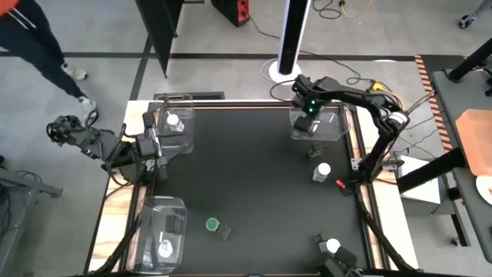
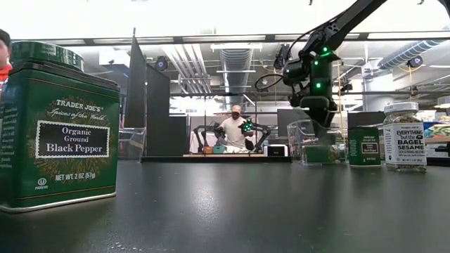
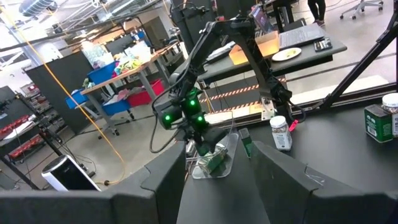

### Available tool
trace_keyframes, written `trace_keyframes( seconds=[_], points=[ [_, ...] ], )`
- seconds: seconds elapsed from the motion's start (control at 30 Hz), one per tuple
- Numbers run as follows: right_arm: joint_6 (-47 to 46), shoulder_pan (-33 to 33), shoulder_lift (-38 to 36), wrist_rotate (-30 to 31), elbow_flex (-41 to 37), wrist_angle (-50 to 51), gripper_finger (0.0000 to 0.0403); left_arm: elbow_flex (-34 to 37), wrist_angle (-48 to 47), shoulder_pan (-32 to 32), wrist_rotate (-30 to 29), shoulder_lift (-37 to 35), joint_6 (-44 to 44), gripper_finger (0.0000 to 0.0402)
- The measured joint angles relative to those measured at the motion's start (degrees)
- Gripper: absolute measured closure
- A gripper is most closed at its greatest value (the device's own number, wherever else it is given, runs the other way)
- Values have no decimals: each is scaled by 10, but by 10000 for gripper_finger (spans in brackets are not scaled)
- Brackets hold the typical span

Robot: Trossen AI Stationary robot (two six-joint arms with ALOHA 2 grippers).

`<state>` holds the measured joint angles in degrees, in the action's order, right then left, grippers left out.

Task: Sort spices by type
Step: Put the top green seasoning bottle into the top right transparent bin

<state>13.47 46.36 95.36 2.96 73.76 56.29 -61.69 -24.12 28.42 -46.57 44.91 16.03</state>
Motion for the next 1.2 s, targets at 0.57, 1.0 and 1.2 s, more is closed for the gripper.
trace_keyframes(
  seconds=[0.57, 1.0, 1.2],
  points=[
    [1, -25, 44, 18, 1, -27, 94, 0, -1, 0, 0, 0, 0, 236],
    [24, -25, 73, 21, 5, -41, 114, 0, -2, 0, 0, 0, 0, 236],
    [70, -25, 75, 25, 21, -42, 143, 0, -2, 0, 0, 0, 4, 236]
  ],
)
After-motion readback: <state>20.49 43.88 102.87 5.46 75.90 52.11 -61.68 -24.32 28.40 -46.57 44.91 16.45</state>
